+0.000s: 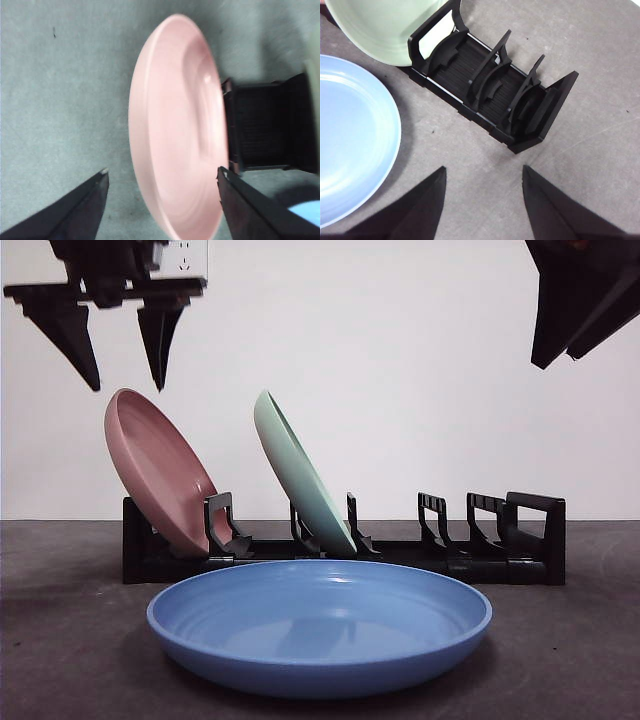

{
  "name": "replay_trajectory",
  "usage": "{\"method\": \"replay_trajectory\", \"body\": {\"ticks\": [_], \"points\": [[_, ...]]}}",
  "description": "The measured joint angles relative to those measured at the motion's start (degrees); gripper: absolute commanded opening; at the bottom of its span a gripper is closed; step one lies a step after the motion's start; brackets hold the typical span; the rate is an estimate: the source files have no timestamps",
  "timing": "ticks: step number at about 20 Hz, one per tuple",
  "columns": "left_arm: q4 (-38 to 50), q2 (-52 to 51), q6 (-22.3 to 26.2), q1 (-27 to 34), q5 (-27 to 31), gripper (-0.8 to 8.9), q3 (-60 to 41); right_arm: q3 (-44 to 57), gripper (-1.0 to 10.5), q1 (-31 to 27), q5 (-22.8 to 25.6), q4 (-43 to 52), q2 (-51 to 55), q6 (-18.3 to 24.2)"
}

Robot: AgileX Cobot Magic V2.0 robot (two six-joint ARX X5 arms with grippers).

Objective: Place the plate

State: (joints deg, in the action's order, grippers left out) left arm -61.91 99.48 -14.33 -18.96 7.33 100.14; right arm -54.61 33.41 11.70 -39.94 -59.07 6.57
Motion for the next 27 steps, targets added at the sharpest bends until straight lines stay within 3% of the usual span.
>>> {"method": "replay_trajectory", "body": {"ticks": [4,12,15,20,27], "points": [[0.7,0.4,0.2,0.0,1.7,2.73,0.0,0.0,2.4,0.0,0.0,-1.0,0.0,-0.7],[2.4,1.7,0.2,0.1,1.8,2.68,0.1,0.0,2.4,0.0,0.0,-1.5,0.0,-0.9],[2.5,2.2,0.2,0.1,1.8,1.33,0.1,0.0,2.4,0.0,0.0,-2.0,0.0,-0.9],[2.8,2.2,0.2,0.3,2.3,0.14,0.1,0.0,2.4,0.0,0.0,-2.5,0.0,-0.9],[1.3,2.4,0.4,0.5,4.3,0.15,1.8,0.0,2.4,0.0,0.0,-3.0,0.0,-1.1]]}}
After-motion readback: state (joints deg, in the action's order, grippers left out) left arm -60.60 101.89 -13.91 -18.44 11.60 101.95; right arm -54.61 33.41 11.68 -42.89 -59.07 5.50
